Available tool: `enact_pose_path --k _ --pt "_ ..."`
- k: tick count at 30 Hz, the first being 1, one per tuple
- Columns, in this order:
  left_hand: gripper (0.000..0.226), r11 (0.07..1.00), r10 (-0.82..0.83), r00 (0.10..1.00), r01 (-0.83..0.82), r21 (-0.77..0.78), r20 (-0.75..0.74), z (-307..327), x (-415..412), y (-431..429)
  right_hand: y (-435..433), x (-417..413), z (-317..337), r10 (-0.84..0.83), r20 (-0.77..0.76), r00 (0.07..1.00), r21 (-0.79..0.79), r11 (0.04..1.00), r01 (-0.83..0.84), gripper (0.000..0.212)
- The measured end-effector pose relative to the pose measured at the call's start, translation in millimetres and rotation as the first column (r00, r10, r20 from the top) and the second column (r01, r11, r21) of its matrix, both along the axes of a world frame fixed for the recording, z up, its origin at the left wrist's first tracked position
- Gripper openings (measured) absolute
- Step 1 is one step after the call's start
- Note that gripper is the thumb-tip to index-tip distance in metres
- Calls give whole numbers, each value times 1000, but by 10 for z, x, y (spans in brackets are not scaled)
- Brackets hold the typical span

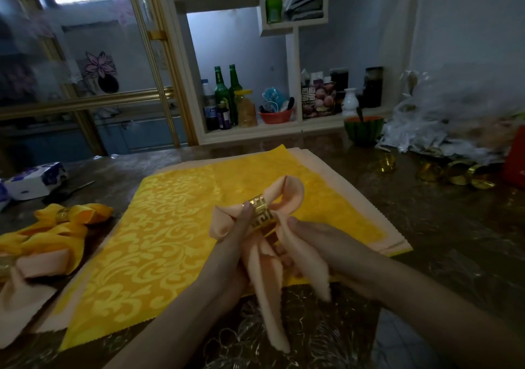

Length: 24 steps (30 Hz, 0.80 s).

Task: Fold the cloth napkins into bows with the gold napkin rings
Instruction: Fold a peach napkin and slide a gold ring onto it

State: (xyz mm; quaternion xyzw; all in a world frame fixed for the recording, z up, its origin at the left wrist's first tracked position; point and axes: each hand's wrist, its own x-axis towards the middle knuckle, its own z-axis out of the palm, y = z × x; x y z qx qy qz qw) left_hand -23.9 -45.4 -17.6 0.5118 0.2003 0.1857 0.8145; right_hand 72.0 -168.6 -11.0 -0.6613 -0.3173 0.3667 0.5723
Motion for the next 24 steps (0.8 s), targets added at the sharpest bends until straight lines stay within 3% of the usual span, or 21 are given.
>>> enact_pose_path --k 5,12,16,19,22,24 --pt "59 994 -51 999 51 98 -7 -54 10 -29 156 -197 -166 20 197 980 40 999 -29 42" --pt "69 986 -107 994 109 123 -20 -70 11 36 104 -132 -62 237 298 925 -135 969 -205 28" --pt "71 999 -21 999 20 44 25 -1 3 118 160 -165 -54 250 453 856 -261 955 -141 27" --pt "64 993 76 991 -85 81 114 123 -70 288 264 -200 -20 278 471 837 -319 939 -132 29" --pt "38 981 124 984 -141 137 125 233 -203 481 404 -321 -28 165 464 870 -285 958 -29 23" --pt "28 979 114 989 -127 160 89 241 -220 550 478 -383 -68 7 370 929 -184 981 66 20"
